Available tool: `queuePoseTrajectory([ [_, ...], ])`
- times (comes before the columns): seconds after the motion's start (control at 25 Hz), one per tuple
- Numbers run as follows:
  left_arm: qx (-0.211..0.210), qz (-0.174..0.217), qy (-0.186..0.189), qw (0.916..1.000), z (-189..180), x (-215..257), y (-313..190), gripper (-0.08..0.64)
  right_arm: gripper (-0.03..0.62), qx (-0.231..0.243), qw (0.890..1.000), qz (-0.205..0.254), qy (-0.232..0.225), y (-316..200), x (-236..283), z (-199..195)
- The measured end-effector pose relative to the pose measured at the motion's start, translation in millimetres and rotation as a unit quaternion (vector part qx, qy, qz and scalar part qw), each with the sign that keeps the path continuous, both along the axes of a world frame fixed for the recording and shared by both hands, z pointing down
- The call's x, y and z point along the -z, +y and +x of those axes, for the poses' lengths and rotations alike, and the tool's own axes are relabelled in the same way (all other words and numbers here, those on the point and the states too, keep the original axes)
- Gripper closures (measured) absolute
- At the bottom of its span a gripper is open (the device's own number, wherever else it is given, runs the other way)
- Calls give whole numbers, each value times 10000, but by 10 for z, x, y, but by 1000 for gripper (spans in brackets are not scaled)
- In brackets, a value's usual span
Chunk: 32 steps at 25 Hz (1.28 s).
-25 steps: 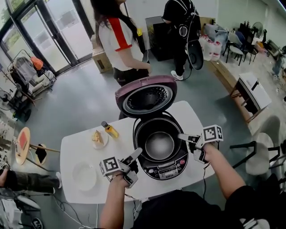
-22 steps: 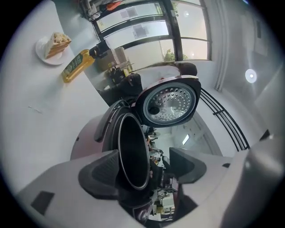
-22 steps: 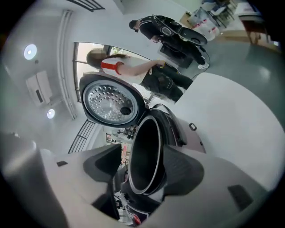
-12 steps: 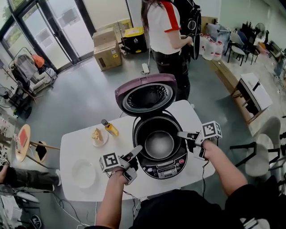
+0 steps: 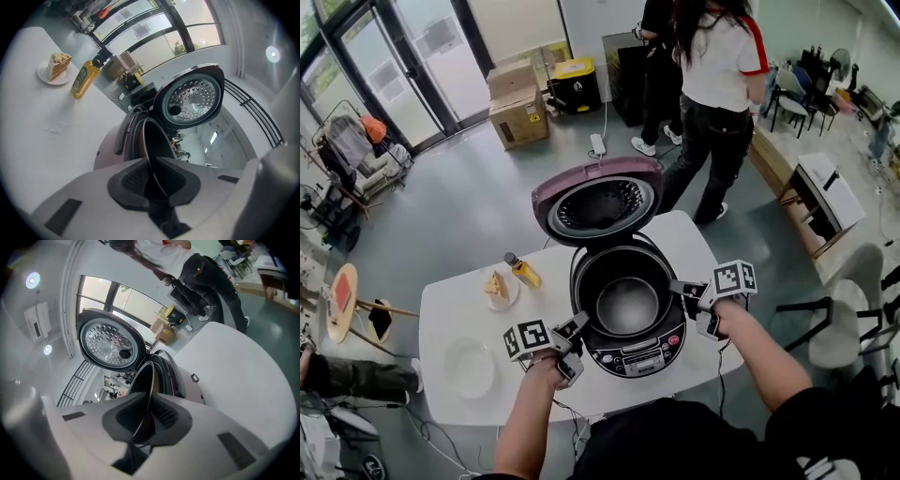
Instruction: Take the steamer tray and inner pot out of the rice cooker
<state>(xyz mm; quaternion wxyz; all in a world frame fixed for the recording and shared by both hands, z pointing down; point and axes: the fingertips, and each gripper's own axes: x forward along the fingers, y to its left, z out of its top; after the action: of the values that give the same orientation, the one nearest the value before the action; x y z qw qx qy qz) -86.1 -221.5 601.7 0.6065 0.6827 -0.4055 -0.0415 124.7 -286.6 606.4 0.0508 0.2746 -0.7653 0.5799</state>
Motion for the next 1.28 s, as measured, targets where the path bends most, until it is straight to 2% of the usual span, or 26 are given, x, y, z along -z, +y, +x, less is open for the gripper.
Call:
queuePoseTrajectory([
  [0.04, 12, -44, -12, 10000, -10, -31, 0, 539, 563, 14, 10000, 15, -5, -4, -2, 4],
  [0.28, 29, -152, 158, 9998, 12, -68, 2, 546, 565, 121, 9999, 90, 20, 9, 2, 41],
  [0.48, -114, -42, -192, 9997, 15, -70, -31, 546, 565, 157, 9995, 250, 137, 39, 21, 39],
  [0.64, -68, 44, -131, 9999, -65, 21, 4, 548, 566, 162, 9986, 511, 29, 68, 212, -45],
  [1.04, -73, 874, 112, 9961, -184, 883, 76, 545, 560, -88, 9910, 1328, -118, 237, 1172, -95],
  [1.16, -51, 1172, 215, 9929, -283, 1184, 166, 543, 556, -12, 9837, 1687, -615, 371, 1619, -289],
  [1.28, -22, 1506, 195, 9884, -392, 1465, 252, 543, 555, 82, 9750, 2159, -514, 444, 1925, -382],
])
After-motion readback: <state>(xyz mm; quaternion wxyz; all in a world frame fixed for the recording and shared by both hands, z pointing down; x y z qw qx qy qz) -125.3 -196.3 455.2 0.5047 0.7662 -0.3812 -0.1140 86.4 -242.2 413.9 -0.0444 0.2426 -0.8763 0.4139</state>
